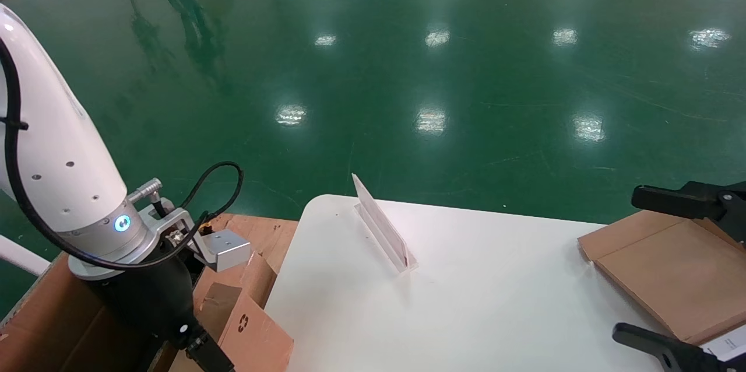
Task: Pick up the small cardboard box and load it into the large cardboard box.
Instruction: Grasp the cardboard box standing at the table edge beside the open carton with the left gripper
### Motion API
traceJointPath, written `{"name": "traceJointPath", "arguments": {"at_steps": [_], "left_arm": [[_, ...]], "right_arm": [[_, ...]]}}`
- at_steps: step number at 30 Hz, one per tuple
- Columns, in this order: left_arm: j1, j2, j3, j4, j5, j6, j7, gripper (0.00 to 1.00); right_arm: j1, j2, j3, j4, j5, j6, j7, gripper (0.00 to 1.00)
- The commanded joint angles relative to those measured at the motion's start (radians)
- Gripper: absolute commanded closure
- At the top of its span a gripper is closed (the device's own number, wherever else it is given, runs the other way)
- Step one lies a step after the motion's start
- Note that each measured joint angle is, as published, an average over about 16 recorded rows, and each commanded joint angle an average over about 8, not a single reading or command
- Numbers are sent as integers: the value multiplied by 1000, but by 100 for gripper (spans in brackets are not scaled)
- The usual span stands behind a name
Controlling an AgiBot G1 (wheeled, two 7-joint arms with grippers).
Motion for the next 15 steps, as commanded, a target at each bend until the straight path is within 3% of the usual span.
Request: {"name": "traceJointPath", "arguments": {"at_steps": [1,10,15], "left_arm": [[1,0,0,0,-1,0,0,100],[1,0,0,0,0,-1,0,100],[1,0,0,0,1,-1,0,100]], "right_arm": [[0,0,0,0,0,0,0,100],[0,0,0,0,0,0,0,99],[0,0,0,0,0,0,0,38]]}}
